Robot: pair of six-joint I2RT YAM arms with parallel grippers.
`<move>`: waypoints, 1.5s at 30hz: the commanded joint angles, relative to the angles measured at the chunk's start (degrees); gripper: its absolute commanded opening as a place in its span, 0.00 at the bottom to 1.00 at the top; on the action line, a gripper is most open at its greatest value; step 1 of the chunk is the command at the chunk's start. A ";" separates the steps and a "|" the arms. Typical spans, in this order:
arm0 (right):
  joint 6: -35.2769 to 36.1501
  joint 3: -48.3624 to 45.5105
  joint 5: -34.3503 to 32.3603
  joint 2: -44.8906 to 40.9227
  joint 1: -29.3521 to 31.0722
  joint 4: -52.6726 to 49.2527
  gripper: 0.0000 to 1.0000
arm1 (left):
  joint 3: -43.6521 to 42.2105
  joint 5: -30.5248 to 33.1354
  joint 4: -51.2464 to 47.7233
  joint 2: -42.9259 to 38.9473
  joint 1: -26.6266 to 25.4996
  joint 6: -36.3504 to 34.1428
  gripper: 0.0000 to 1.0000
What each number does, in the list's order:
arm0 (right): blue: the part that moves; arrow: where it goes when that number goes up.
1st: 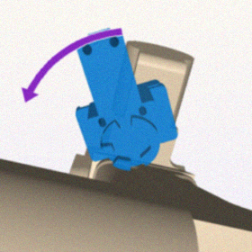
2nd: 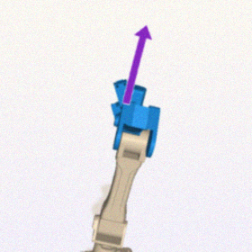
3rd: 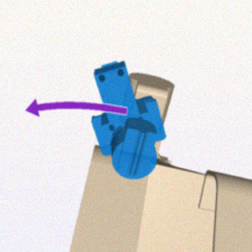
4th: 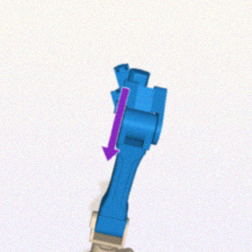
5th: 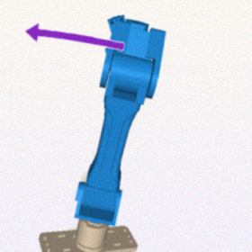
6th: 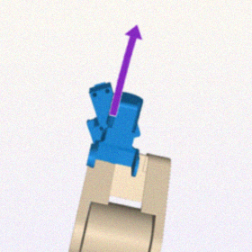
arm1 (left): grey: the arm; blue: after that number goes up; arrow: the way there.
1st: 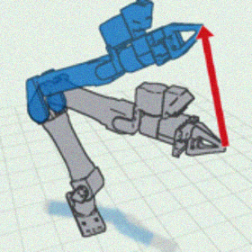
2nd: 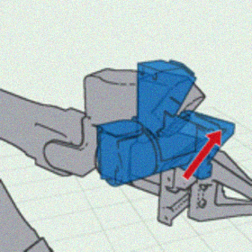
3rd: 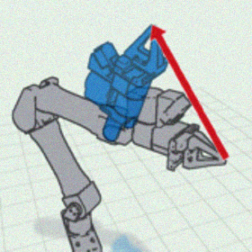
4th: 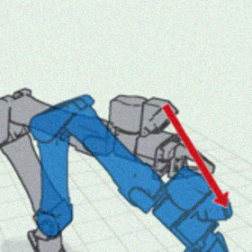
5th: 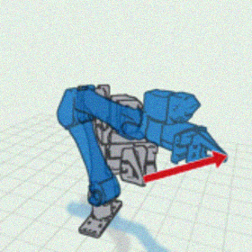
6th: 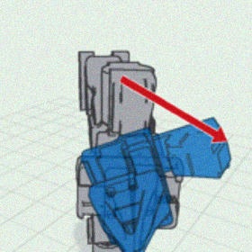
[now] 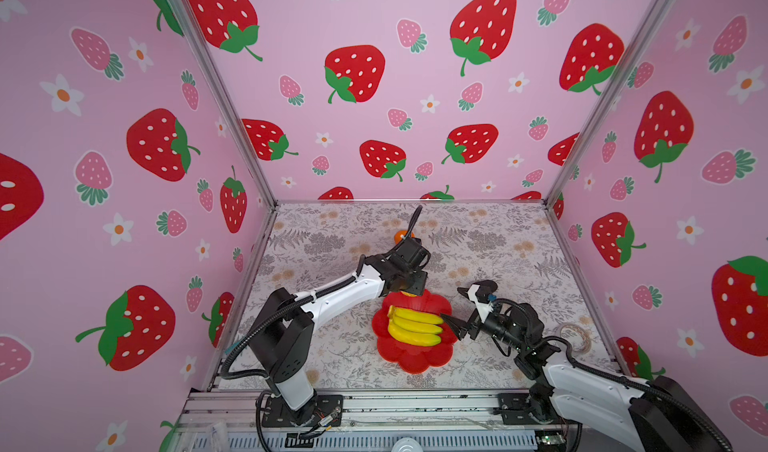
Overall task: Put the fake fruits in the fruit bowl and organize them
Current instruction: 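Lift the pear into the bowl beside the bananas and release, then reach the left gripper to the orange and grasp it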
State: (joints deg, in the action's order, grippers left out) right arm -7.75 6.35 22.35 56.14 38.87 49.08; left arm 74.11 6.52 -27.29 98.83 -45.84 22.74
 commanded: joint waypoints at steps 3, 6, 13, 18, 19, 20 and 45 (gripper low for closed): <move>-0.69 -0.39 0.95 -1.79 -0.20 1.22 0.99 | 3.21 7.15 -1.81 4.56 -2.53 -0.65 0.57; -0.48 -0.66 0.68 -2.84 -0.20 0.76 0.99 | 2.90 8.63 -1.89 5.30 -4.04 -0.79 0.58; -0.43 -0.51 1.02 -2.44 -0.20 0.84 0.99 | 0.73 9.42 -1.15 5.99 -5.31 -0.28 0.63; -0.51 -0.54 1.11 -2.18 -0.20 1.10 0.99 | -1.05 10.42 -0.91 4.90 -6.18 0.00 0.70; -0.52 -0.50 1.10 -2.09 -0.20 1.24 0.99 | -1.31 10.67 -0.79 4.68 -6.27 0.09 0.71; -0.51 -0.55 1.12 -1.86 -0.20 1.28 0.99 | -1.65 10.87 -0.65 4.42 -6.43 0.16 0.72; -5.70 -1.79 2.56 -1.64 -4.33 4.71 0.99 | 29.80 -0.68 -5.34 21.24 13.08 -8.49 0.83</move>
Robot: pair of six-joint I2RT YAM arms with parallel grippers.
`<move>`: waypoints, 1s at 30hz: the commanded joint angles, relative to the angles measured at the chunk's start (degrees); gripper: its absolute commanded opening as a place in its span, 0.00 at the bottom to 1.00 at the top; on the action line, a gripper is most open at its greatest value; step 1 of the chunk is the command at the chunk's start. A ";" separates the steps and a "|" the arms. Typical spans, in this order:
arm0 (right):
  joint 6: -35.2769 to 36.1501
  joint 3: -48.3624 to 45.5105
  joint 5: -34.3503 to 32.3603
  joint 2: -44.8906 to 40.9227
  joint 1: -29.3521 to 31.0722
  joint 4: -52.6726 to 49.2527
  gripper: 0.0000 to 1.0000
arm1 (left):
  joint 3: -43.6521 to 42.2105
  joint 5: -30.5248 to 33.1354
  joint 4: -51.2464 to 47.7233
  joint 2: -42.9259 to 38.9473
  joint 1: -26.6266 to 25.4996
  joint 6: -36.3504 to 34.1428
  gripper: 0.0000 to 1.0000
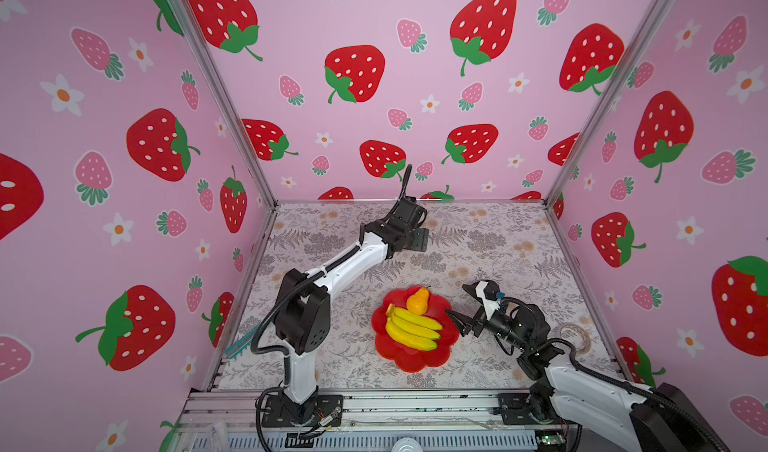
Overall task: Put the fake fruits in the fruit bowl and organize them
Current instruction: 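Reach the left gripper to the orange and grasp it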
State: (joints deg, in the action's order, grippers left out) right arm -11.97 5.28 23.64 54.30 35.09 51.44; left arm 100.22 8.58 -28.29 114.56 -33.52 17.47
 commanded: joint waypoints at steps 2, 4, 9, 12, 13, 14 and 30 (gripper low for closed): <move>-1.57 -0.88 1.65 0.76 -0.73 3.14 0.99 | 7.68 -3.63 -4.47 9.16 2.22 -3.80 0.83; -1.58 -0.95 2.00 1.57 -0.80 3.61 0.99 | 11.29 -3.85 -4.80 12.19 3.61 -3.66 0.83; -1.48 -0.71 2.71 4.13 -1.06 4.86 0.99 | 16.41 -6.67 -3.97 17.60 5.91 -4.14 0.83; -1.57 -0.68 2.97 5.46 -1.15 5.71 0.99 | 18.99 -7.43 -5.23 20.39 6.69 -3.64 0.84; -1.65 -0.59 3.06 5.93 -1.17 5.93 0.99 | 19.44 -7.80 -5.30 21.31 6.88 -3.64 0.84; -1.78 -0.62 3.23 6.39 -1.25 6.20 0.99 | 20.00 -8.50 -5.35 22.23 7.06 -3.59 0.84; -1.57 -0.41 4.02 6.89 -1.49 6.18 0.99 | 10.83 -8.71 5.11 19.66 7.39 -0.45 0.66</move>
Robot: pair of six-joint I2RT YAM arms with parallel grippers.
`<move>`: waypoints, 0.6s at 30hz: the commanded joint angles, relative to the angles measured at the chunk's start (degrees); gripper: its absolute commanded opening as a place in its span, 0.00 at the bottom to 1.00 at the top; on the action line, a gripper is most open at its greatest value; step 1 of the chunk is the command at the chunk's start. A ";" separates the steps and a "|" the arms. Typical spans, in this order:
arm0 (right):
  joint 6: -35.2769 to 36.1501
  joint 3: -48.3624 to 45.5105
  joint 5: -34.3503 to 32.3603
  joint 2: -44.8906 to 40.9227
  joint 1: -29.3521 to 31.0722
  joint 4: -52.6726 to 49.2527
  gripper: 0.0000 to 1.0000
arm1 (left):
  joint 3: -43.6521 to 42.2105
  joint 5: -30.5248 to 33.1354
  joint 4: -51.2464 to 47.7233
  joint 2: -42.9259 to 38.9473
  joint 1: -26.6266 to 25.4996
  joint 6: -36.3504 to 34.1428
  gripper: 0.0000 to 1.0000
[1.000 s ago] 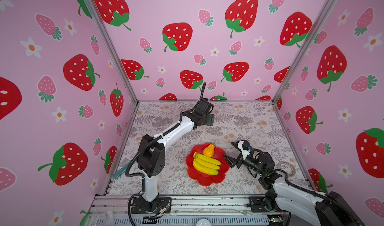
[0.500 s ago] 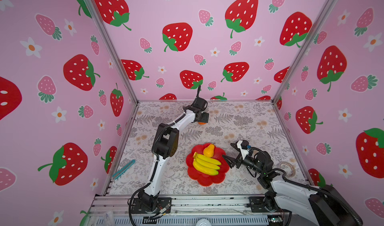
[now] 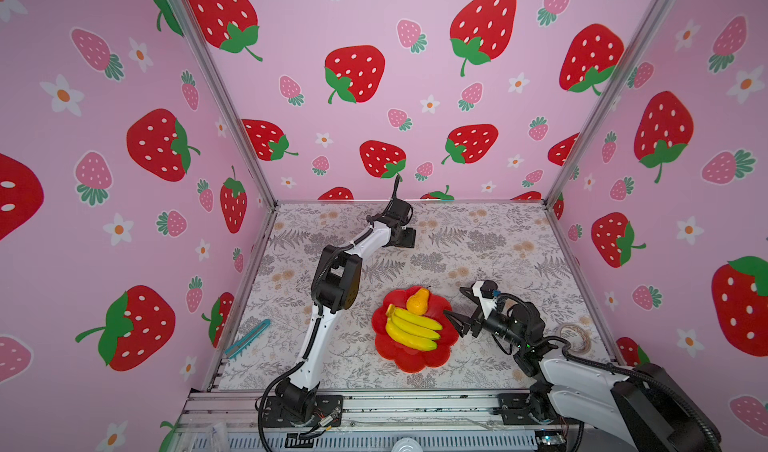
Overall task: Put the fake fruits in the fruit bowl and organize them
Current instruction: 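Reach the left gripper to the orange and grasp it, then carry the orange into the bowl and release it beside the pear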
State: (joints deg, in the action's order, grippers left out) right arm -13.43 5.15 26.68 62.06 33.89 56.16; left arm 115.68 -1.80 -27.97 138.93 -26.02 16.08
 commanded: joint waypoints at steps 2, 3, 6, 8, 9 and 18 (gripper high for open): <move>-0.18 -0.26 1.00 -1.39 -0.26 1.33 0.99 | -10.27 1.80 8.36 -9.44 -0.24 1.23 0.65; -0.19 -0.25 1.17 -1.59 -0.24 1.16 0.99 | -12.24 1.80 9.38 -11.58 -0.34 1.08 0.64; -0.10 -0.02 1.97 -2.71 -0.25 0.27 0.99 | -19.45 2.24 10.20 -19.16 -1.33 0.67 0.63; -0.39 -0.18 2.49 -3.79 -0.23 -0.03 0.99 | -25.31 1.85 10.75 -25.27 -2.68 0.31 0.62; -0.49 -0.29 2.50 -4.34 -0.25 -0.20 0.99 | -27.76 1.57 10.98 -27.84 -3.61 0.05 0.62; 0.45 -0.57 1.09 -13.15 -0.23 -6.99 0.99 | -40.90 9.53 7.08 -39.57 -21.96 -5.64 0.63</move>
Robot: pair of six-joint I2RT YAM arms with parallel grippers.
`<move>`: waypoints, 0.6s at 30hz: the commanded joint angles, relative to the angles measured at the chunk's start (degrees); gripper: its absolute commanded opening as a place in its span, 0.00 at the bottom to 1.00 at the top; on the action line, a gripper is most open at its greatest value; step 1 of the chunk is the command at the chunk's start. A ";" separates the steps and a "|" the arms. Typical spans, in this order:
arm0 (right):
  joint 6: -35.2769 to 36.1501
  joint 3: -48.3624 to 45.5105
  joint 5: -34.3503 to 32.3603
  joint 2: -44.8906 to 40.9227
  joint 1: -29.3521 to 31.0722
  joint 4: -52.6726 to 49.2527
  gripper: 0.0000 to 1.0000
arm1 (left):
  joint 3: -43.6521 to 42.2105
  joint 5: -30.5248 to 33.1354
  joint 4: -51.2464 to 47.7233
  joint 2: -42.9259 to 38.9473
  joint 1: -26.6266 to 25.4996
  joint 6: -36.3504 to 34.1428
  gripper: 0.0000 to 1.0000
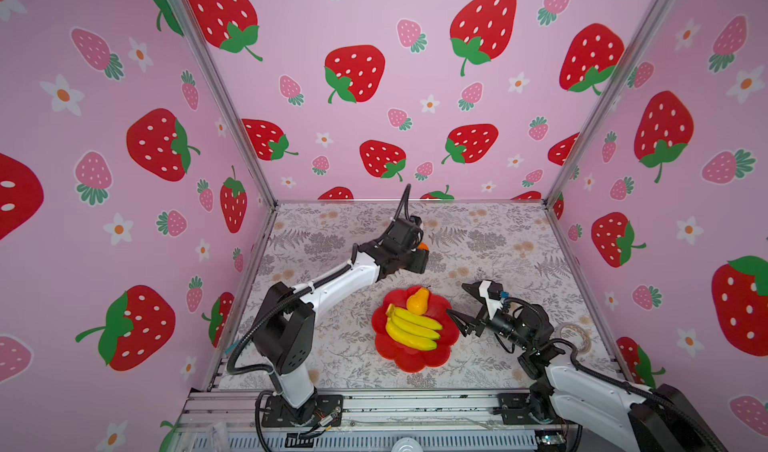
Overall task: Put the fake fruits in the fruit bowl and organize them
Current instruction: 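Carry the orange into the bowl and release it beside the pear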
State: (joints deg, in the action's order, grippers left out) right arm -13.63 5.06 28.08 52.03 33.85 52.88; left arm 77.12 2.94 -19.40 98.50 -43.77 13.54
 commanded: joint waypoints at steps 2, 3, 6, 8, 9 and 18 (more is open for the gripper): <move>1.49 -0.13 -1.91 -6.42 -0.19 -9.87 0.99 | -2.15 7.58 -1.44 2.16 -7.43 -3.58 0.64; 1.43 -0.45 -2.27 -8.11 -0.18 -12.17 0.99 | -2.00 7.97 -1.29 2.83 -8.26 -3.53 0.64; -0.44 -2.37 -4.15 -14.94 -0.18 -16.86 0.99 | -1.08 8.09 -1.18 5.10 -9.91 -3.65 0.64; -1.15 -3.05 -4.55 -19.46 -0.18 -20.39 0.99 | -0.06 7.77 -2.39 6.61 -10.67 -4.28 0.64; -1.45 -3.14 -4.82 -21.13 -0.18 -21.88 0.99 | 0.28 7.99 -3.00 7.15 -11.17 -4.61 0.64; -4.00 -3.75 -5.48 -28.64 -0.19 -27.83 0.99 | 0.46 10.08 -5.71 9.50 -14.51 -7.48 0.67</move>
State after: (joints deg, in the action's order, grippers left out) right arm -16.25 1.76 23.40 24.36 33.85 27.68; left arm 75.59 11.25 -22.70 107.37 -57.54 7.90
